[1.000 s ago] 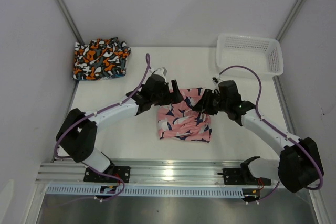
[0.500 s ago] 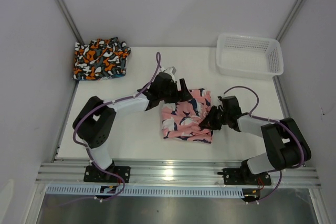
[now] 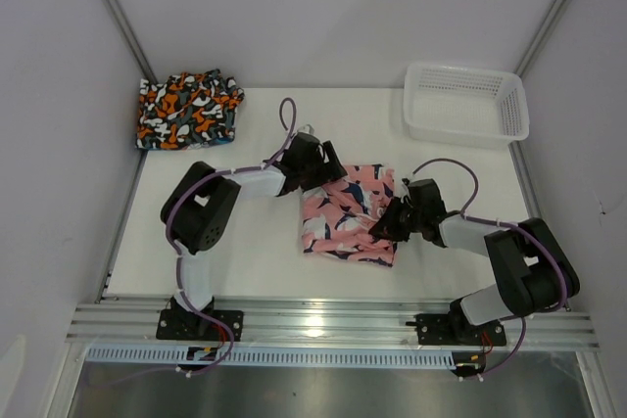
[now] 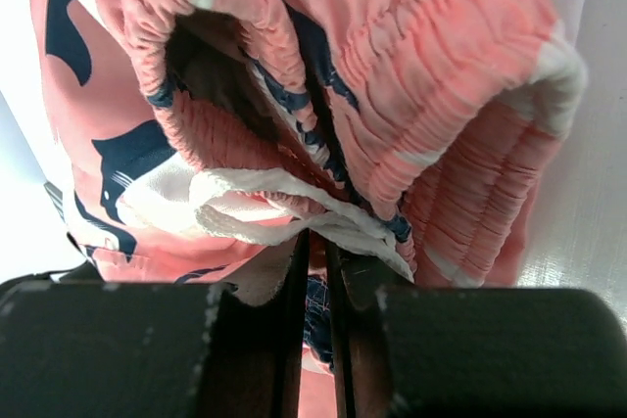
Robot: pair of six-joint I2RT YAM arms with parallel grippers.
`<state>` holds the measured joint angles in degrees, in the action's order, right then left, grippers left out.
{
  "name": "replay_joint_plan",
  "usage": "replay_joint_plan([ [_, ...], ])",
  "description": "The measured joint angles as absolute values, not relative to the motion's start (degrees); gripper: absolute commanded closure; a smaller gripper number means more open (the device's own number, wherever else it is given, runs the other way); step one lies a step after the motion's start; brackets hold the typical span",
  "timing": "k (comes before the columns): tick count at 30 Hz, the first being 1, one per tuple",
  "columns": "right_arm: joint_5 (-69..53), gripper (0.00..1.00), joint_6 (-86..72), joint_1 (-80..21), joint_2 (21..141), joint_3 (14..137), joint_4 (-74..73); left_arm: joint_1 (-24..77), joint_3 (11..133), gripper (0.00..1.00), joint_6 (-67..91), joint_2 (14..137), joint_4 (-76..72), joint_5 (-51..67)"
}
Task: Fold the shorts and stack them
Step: Fold the shorts
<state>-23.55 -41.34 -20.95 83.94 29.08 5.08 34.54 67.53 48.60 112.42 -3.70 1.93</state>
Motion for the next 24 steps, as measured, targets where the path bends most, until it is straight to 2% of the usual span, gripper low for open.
replay_joint_plan([
  [9,-21.87,0.83,-40.23,-21.21,81.45,32.71,-0.43,33.71,67.35,0.1,47.88,110.41,-2.92,1.91],
  [18,-24.88,0.81,-39.24,-21.28,80.12,42.35,0.73,33.39,61.06,0.09,46.92,90.78,-4.01,3.62],
  [24,-30.11,0.8,-41.21,-19.35,88.86,43.79,9.19,34.59,49.63,0.08,46.92,81.97,-7.38,4.8],
])
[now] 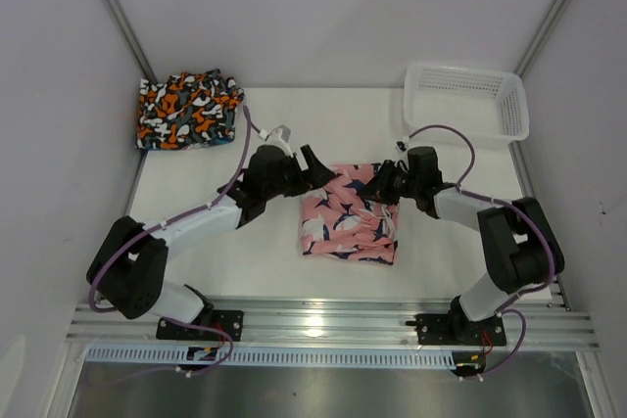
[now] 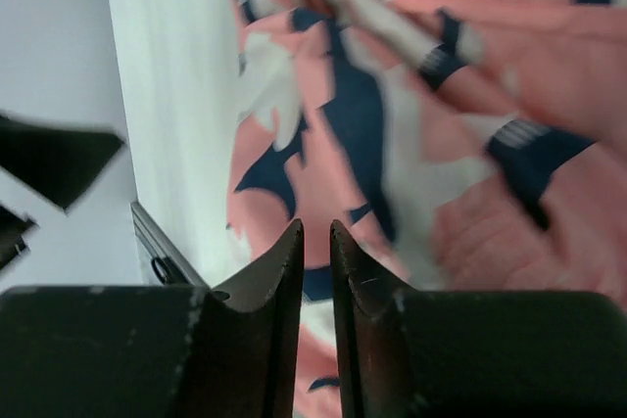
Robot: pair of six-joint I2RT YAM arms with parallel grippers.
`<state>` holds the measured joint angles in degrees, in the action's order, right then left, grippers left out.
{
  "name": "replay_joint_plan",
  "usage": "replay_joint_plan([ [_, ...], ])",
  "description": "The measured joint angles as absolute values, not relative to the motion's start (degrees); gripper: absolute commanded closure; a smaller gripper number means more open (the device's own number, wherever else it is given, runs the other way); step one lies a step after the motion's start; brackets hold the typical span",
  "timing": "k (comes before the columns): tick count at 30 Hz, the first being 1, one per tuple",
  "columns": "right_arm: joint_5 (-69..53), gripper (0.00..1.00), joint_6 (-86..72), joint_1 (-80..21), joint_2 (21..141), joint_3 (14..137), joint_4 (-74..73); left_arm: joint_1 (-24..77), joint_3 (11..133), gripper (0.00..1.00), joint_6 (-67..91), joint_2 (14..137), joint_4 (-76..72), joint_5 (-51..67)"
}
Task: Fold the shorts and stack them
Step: Fold the shorts
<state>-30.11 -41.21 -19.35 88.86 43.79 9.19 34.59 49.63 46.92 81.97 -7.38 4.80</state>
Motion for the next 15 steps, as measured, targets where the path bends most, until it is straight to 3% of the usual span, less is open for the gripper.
replay_joint_plan([
  [8,-32.21,0.8,-48.21,-14.48,104.99,43.38,18.85,41.58,39.99,0.09,46.35,83.13,-13.15,6.52],
  [15,-33.01,0.78,-51.66,-14.17,106.74,43.2,23.03,47.13,38.17,0.09,44.31,83.81,-19.03,7.14],
])
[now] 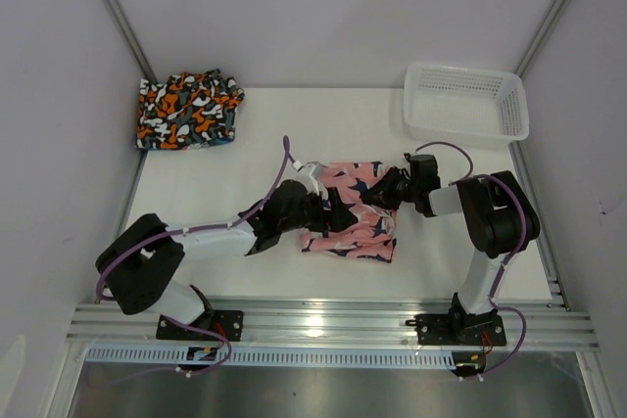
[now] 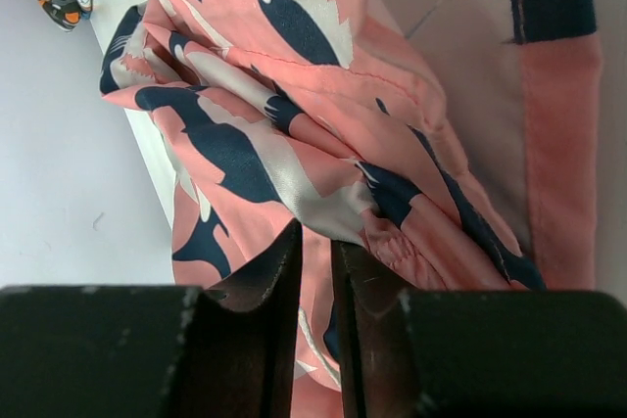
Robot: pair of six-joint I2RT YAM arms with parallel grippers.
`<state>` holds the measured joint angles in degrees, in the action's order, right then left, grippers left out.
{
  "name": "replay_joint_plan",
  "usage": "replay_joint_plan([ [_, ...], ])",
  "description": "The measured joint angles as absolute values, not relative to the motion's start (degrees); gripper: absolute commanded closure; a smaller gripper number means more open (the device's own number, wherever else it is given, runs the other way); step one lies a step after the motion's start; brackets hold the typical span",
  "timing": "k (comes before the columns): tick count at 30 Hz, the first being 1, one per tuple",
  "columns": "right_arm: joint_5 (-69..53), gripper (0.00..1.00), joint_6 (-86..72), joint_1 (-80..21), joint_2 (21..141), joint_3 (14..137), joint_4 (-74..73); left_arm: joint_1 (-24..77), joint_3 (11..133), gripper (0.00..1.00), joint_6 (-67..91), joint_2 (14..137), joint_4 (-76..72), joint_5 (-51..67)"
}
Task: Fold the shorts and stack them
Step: Fold the shorts
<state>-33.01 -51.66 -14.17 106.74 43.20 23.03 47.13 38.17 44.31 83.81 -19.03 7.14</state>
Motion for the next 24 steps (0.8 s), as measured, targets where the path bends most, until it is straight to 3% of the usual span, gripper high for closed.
replay_joint_plan([
  [13,-31.68,0.77,-50.37,-14.28,106.04,44.01,20.32,47.46,24.34,0.1,45.12,88.09,-35.29,8.4],
  [16,-30.79,0.73,-49.76,-14.28,105.32,44.31,18.96,47.07,24.32,0.1,46.06,89.76,-38.48,10.13],
  [24,-28.32,0.6,-45.12,-14.59,99.11,46.28,10.11,46.96,26.17,0.07,45.41,78.91,-25.45,9.91],
])
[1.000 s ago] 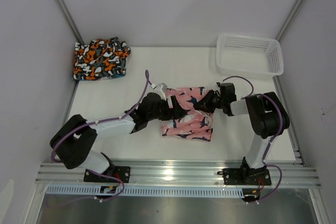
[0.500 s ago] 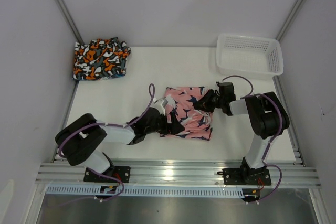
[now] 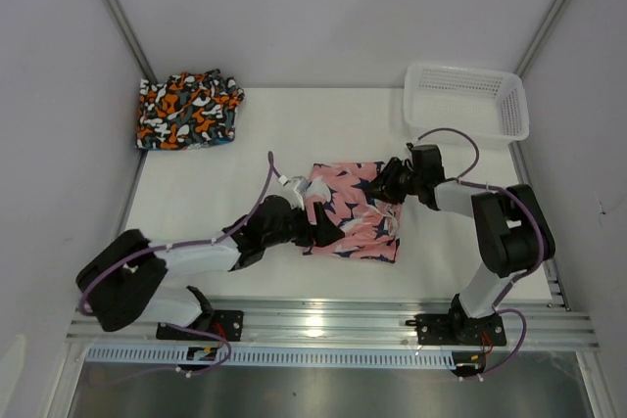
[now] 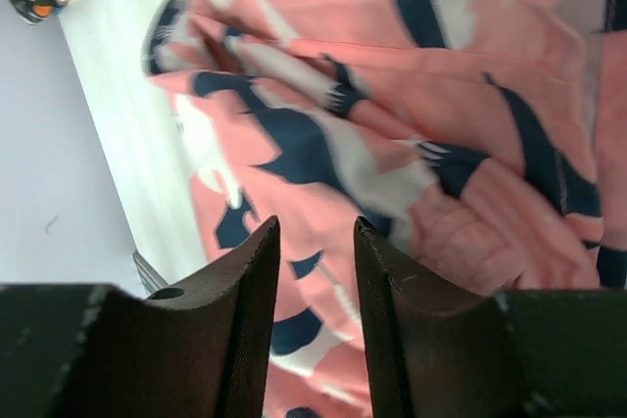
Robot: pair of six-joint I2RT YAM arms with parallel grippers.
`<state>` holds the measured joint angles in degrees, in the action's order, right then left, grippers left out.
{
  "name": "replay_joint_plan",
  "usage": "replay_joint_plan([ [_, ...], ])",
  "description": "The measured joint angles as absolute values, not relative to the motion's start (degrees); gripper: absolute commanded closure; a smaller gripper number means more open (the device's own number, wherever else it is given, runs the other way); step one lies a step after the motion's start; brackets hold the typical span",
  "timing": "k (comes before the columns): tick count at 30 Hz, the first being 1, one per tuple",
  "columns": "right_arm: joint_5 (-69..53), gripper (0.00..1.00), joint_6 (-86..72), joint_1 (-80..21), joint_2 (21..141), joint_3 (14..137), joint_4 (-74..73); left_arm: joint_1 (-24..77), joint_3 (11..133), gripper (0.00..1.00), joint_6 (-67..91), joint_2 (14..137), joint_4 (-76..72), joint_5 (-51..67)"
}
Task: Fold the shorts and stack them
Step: Fold the shorts
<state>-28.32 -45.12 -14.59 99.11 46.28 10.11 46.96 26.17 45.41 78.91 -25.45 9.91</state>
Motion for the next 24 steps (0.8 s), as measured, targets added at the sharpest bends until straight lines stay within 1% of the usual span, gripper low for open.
replay_joint_plan([
  [3,-26.68,0.57,-42.89,-15.05,94.7,47.94,5.87,46.96,29.87,0.06,44.88,71.59,-16.84,7.22],
  [5,-25.78,0.52,-41.69,-15.4,92.09,48.58,4.14,46.72,32.21,0.06,45.08,68.42,-12.29,5.04],
  [6,-25.17,0.48,-41.04,-15.77,90.67,48.69,3.07,46.54,32.6,0.06,45.19,67.35,-10.92,4.25],
  [7,-24.58,0.42,-40.36,-16.23,89.21,48.71,1.78,46.28,32.62,0.06,45.5,66.39,-9.34,3.29],
  [9,-23.62,0.36,-39.38,-17.28,86.61,48.6,-0.82,45.84,32.32,0.05,46.41,65.32,-5.48,1.08],
  [10,-23.18,0.27,-39.03,-17.78,85.03,48.29,-1.87,45.5,31.9,0.05,46.81,65.12,-3.79,0.19],
  [13,-21.45,0.18,-38.3,-19.16,78.78,45.67,-4.93,43.24,29.61,0.05,47.77,64.79,-0.49,-0.89],
  [18,-18.22,0.16,-37.34,-19.22,67.31,41.23,-11.81,38.57,28.08,0.05,47.92,64.82,2.96,-1.1],
  [21,-17.21,0.15,-38.06,-19.44,59.64,36.38,-14.15,37.01,28.1,0.05,47.48,65.25,2.85,-1.1],
  [24,-16.27,0.15,-40.49,-21.76,52.29,30.76,-17.54,35.14,29.26,0.05,46.78,67.88,3.07,-0.56],
])
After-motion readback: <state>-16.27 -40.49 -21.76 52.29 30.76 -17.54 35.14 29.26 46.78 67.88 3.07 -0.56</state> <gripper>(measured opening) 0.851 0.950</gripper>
